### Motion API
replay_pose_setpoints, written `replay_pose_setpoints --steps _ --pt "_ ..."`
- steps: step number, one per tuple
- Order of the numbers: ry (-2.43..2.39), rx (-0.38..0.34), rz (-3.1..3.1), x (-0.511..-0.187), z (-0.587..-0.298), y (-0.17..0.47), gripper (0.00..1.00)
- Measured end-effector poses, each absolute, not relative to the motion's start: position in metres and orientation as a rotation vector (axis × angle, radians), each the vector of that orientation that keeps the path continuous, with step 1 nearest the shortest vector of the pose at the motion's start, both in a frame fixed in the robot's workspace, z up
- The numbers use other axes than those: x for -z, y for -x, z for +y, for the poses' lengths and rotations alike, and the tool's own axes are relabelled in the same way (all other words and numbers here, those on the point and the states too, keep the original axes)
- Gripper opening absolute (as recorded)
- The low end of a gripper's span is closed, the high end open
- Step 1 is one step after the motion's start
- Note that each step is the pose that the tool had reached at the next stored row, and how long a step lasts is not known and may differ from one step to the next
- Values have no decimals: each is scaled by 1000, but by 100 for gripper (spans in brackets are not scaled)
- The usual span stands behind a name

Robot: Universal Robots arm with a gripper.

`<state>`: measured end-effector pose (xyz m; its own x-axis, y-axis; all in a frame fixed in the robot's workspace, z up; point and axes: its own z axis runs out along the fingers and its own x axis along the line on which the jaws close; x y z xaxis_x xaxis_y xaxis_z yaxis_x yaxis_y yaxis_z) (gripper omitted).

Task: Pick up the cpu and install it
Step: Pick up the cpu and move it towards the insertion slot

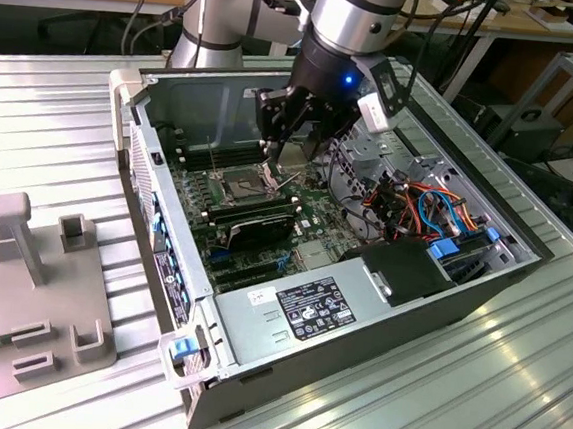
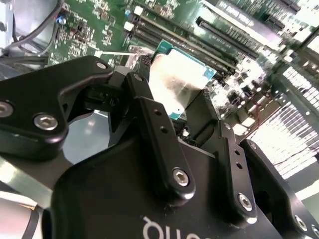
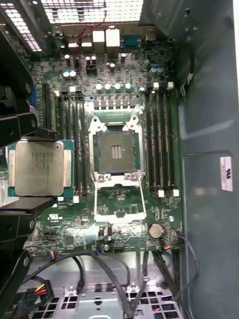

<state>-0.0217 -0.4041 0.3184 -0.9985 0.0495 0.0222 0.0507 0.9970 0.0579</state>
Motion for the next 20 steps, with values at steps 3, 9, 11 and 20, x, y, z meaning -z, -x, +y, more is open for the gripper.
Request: replay_pose_setpoints --steps 3,9,11,20 --pt "79 91 -3119 -315 -392 22 54" --pt "80 91 -3118 -303 -381 22 54" --pt "80 91 -3118 -299 -380 22 54" --pt "83 91 -3115 -283 -373 25 54"
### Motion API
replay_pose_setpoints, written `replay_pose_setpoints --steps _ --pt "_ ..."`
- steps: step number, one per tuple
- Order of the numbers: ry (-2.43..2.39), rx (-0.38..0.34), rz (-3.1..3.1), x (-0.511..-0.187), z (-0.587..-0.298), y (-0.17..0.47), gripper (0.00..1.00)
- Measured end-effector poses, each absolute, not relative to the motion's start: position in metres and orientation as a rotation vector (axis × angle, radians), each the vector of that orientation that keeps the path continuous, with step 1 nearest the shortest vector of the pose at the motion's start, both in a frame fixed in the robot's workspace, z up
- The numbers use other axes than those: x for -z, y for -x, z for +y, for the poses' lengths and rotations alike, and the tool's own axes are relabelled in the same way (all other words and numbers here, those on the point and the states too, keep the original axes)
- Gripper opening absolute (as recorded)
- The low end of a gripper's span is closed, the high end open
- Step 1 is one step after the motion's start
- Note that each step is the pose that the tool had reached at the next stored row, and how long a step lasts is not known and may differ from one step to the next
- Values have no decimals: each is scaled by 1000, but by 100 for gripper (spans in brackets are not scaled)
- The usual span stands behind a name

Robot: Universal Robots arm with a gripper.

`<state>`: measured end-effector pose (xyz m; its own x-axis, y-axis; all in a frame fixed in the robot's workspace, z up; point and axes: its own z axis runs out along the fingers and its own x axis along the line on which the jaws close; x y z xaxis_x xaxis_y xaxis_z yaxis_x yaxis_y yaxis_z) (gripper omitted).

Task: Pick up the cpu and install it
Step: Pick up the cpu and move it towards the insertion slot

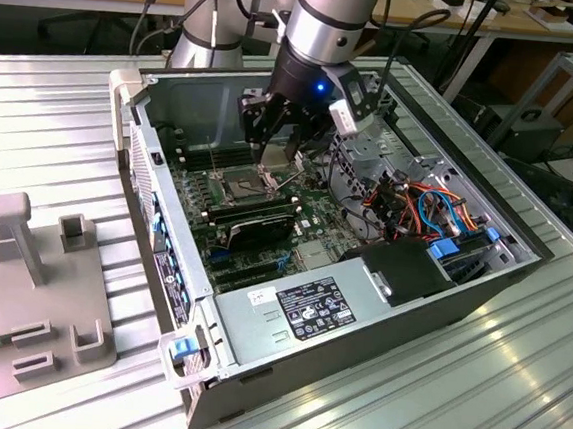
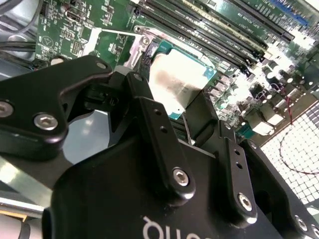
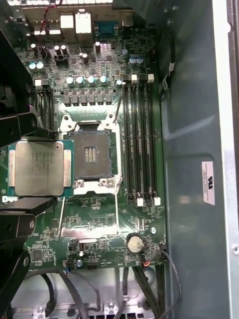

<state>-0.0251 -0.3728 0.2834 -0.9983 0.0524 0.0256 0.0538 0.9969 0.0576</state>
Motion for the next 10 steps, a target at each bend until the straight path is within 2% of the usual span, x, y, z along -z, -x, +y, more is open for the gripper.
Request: replay_pose_setpoints --steps 10 --pt "85 91 -3115 -275 -356 33 54"
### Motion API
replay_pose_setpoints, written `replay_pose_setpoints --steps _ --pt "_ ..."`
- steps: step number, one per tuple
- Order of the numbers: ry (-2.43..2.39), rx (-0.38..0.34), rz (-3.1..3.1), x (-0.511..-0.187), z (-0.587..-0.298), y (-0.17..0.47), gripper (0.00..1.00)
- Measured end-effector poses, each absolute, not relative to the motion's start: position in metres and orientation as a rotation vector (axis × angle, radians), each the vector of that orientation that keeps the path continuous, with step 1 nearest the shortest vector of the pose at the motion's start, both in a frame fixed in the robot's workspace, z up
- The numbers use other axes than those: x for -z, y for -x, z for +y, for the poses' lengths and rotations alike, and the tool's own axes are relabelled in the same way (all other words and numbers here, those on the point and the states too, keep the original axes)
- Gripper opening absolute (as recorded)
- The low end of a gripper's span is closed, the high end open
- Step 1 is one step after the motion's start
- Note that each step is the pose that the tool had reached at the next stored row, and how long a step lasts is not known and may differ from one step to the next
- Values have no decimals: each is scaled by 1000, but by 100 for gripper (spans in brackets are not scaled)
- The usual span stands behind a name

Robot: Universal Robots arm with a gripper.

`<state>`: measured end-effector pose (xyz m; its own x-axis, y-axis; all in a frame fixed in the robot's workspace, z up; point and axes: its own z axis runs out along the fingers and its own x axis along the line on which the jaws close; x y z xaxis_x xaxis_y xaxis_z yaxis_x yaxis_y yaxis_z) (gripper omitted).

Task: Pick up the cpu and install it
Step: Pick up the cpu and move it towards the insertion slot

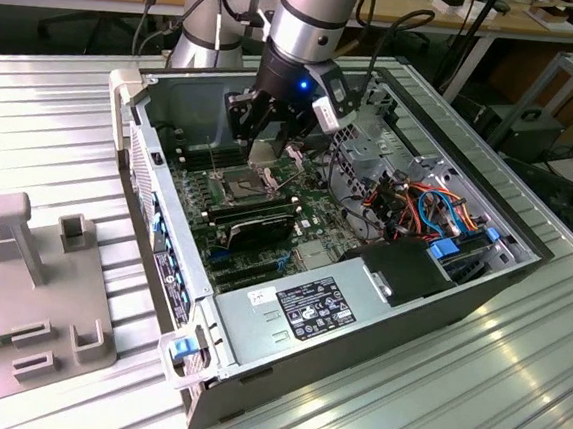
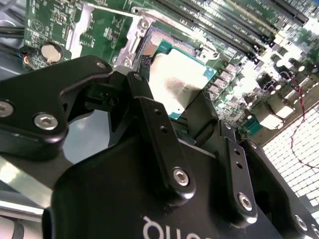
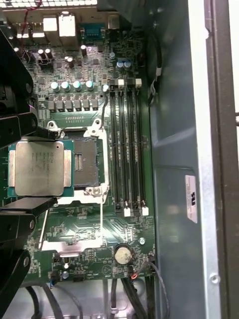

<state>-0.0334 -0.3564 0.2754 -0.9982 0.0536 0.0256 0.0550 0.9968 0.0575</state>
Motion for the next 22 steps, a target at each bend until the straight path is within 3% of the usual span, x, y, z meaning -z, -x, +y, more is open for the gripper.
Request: replay_pose_setpoints --steps 22 --pt "48 93 -3115 -268 -351 36 54"
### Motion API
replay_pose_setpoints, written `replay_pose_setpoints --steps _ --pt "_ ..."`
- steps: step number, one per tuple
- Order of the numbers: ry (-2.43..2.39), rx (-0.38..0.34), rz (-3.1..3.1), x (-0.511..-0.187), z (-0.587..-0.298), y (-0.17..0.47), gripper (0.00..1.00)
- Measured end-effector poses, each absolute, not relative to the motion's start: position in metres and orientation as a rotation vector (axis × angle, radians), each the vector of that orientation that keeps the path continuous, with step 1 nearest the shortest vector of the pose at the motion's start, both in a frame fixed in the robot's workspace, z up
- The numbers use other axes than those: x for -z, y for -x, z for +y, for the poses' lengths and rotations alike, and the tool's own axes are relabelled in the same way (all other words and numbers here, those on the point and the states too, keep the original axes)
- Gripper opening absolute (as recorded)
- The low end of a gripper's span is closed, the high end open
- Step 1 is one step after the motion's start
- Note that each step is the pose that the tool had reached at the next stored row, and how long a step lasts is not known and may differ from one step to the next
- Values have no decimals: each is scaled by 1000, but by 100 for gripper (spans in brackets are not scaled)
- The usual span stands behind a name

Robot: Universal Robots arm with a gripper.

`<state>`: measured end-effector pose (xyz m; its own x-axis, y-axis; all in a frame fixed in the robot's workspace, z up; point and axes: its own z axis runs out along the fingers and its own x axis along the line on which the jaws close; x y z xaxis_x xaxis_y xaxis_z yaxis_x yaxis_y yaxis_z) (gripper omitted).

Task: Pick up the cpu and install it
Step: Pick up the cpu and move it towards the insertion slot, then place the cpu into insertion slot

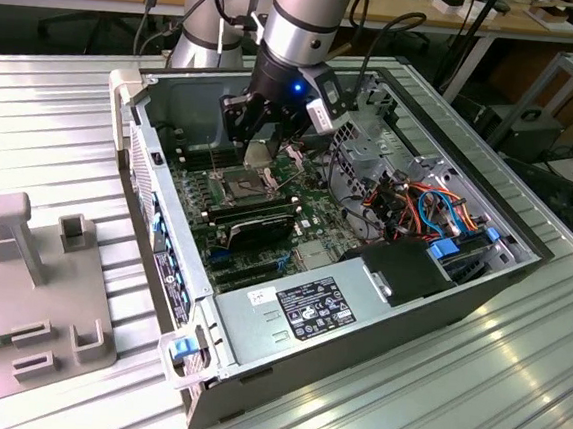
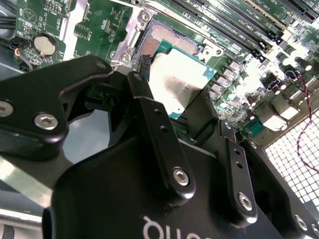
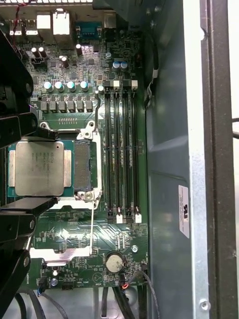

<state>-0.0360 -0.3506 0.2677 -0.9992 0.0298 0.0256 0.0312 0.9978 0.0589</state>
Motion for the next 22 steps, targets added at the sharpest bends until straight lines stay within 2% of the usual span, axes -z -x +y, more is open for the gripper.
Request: replay_pose_setpoints --steps 22 --pt "123 94 -3114 -264 -350 36 54"
